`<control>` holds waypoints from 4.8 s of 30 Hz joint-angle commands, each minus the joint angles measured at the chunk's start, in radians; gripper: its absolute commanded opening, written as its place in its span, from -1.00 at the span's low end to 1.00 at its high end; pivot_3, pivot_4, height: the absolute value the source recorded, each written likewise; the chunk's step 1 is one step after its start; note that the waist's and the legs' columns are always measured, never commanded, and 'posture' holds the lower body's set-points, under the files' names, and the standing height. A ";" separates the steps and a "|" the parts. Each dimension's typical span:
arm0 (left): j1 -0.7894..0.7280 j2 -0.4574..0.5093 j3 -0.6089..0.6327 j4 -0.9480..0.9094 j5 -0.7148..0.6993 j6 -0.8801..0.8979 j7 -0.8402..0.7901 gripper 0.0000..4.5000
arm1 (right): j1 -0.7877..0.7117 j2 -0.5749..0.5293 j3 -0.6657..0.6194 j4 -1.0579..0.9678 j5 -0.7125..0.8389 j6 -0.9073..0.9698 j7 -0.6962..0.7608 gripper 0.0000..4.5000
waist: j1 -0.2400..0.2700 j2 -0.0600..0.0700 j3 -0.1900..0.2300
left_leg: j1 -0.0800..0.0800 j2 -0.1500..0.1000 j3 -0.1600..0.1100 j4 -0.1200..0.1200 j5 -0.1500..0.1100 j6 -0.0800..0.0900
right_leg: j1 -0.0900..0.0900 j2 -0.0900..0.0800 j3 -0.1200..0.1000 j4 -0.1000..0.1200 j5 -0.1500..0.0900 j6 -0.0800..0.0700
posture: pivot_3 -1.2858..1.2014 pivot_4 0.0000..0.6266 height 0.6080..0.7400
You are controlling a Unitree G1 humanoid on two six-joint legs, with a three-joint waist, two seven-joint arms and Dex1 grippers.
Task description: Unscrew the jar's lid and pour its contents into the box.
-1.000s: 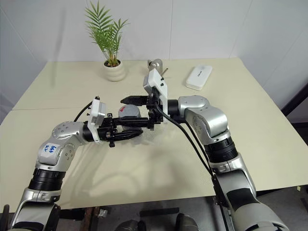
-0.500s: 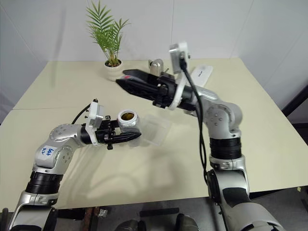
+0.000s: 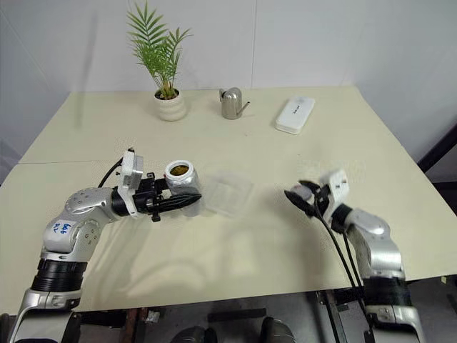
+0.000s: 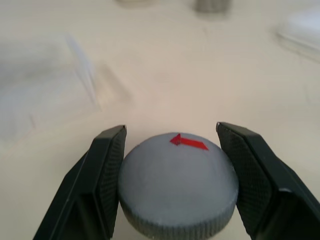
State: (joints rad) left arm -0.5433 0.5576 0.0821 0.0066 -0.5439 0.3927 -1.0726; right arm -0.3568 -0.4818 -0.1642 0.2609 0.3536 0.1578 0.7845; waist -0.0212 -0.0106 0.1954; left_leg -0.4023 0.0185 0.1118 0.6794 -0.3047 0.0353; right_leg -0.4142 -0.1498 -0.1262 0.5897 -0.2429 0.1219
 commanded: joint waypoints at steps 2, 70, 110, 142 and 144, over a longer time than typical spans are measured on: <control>-0.042 -0.010 0.007 0.017 -0.005 -0.028 -0.009 -0.13 | 0.033 0.031 -0.042 0.030 -0.003 -0.089 -0.044 0.14 | -0.007 0.000 0.000 | 0.001 0.000 -0.002 0.000 0.000 0.000 | 0.000 0.000 0.002 0.001 0.000 0.000 | 0.03 -0.52 1.00; -0.727 0.063 -0.900 0.803 1.880 -0.898 1.922 -0.13 | 0.165 -0.205 -0.098 -0.780 0.424 0.469 -0.085 0.98 | 0.047 -0.001 0.001 | -0.004 0.001 0.005 0.003 -0.006 0.008 | -0.005 -0.002 0.004 -0.003 0.002 0.003 | 0.03 -0.52 1.00; 0.126 -0.034 0.291 0.264 0.217 -0.215 0.767 -0.13 | -0.058 -0.165 0.096 -0.432 0.205 0.185 0.234 0.98 | 0.020 -0.008 -0.004 | 0.001 0.002 0.006 0.009 -0.007 0.005 | -0.003 -0.001 0.008 0.002 0.003 0.004 | 0.03 -0.52 1.00; 0.500 0.309 0.285 -0.032 0.163 -0.451 0.184 0.99 | -0.066 -0.254 0.025 -0.379 0.229 0.179 0.371 1.00 | 0.021 -0.009 -0.005 | -0.002 0.006 0.011 0.003 -0.011 0.000 | -0.012 -0.002 0.008 0.002 0.001 -0.002 | 0.03 -0.52 1.00; 0.463 0.295 0.258 -0.069 0.143 -0.415 0.172 0.99 | -0.075 -0.260 0.012 -0.360 0.242 0.202 0.369 1.00 | 0.018 -0.008 -0.005 | -0.002 0.007 0.011 0.003 -0.011 0.000 | -0.012 -0.002 0.008 0.002 0.001 -0.002 | 0.03 -0.52 1.00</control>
State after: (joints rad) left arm -0.0645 0.8494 0.3482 -0.0126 -0.3607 -0.0405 -0.8807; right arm -0.4161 -0.7220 -0.1033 -0.1017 0.5656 0.3518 1.1508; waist -0.0032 -0.0190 0.1903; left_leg -0.4040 0.0257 0.1233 0.6829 -0.3153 0.0351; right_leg -0.4258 -0.1509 -0.1182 0.5917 -0.2414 0.1196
